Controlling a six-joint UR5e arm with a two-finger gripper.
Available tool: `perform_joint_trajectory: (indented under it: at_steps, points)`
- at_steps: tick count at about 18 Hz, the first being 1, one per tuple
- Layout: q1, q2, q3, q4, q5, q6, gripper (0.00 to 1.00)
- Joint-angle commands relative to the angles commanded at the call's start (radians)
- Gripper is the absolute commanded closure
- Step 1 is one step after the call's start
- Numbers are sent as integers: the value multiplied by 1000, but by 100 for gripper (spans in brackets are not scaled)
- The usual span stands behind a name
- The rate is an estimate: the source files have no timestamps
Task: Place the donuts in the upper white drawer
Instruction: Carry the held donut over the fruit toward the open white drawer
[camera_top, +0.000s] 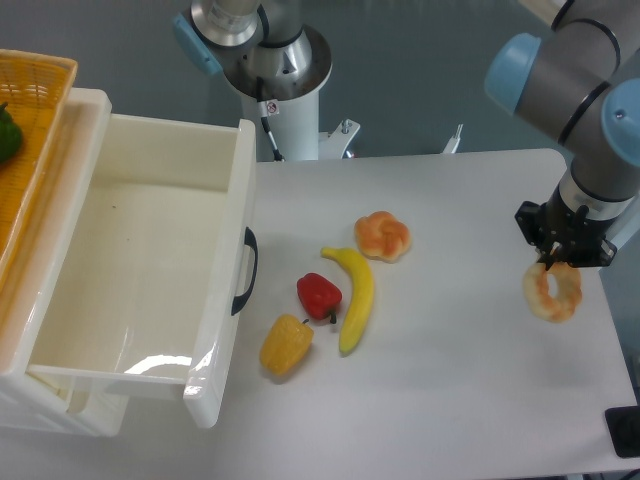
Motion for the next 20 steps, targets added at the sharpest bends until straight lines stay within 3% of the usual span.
perform_joint_trajectory:
  at_steps: [6,10,13,17,20]
  points:
    - [-91,150,-83,-6,-115,-199,100]
    - [-110,206,-83,-6,-267,-317,100]
    - [-175,259,-94,-8,-308,-400,100]
    - [-249,345,-167,-8,-335,-430,100]
    - [-368,371,-215,-15,-342,-440,100]
